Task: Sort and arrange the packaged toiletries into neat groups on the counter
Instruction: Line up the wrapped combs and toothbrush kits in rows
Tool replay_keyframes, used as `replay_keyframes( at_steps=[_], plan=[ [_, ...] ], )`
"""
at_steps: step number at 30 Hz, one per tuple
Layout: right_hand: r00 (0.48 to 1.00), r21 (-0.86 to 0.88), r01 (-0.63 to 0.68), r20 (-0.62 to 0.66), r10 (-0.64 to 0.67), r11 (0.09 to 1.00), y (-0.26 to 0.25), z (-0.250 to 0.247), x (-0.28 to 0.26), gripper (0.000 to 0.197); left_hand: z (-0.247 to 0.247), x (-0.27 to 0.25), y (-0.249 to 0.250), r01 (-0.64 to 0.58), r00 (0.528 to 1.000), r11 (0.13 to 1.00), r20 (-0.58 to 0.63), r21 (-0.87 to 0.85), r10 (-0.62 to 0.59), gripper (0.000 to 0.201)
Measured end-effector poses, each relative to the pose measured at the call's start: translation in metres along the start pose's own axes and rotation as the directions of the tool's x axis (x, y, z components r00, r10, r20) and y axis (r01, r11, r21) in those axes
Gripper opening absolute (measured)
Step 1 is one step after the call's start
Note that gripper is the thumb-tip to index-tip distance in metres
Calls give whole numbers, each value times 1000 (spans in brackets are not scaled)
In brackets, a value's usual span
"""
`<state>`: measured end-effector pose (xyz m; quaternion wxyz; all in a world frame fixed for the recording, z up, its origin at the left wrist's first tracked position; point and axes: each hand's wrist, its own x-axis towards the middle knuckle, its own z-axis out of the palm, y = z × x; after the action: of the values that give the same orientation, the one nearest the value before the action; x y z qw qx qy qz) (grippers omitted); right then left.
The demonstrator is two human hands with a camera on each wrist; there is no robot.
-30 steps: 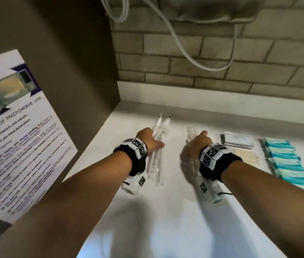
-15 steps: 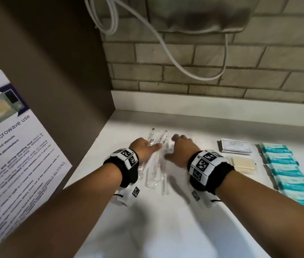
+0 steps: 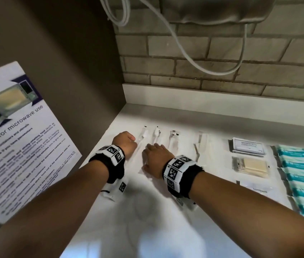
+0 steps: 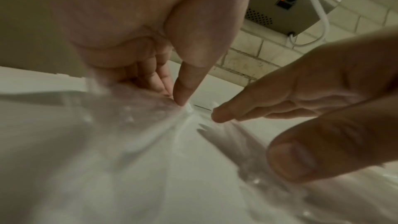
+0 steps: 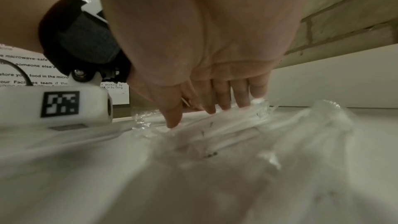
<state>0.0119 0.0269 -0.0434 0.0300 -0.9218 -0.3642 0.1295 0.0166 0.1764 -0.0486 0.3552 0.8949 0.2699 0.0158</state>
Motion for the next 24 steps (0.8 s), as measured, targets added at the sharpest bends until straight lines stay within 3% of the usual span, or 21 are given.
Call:
replay_keyframes(
  at_steps=[9,14,16,19,22,24],
  plan=[
    [998,87,23,60,-28,996,-6,-1,18,45,-18,17,-11,18,999,994,-44,106,-14,16],
    [999,184,41,-10,-40,982,7,-14,2,51,-12,12,-3,-25,1000,983,2,180,25,14],
    [997,253,-41,-60,57,967,21,-24,-15,53,-5,5,6,-70,997,974,-4,215,72,15],
    [950,262,-256,-107,292,930,55,-36,-43,46,15,-14,37,-264,964,947,25,185,264,14],
    [861,249,-482,-41,507,840,87,-38,-62,52,42,-35,73,-490,865,857,211,159,456,14],
    [797,243,-592,33,603,768,96,-35,-69,65,58,-46,89,-563,813,781,345,268,468,26]
  ],
)
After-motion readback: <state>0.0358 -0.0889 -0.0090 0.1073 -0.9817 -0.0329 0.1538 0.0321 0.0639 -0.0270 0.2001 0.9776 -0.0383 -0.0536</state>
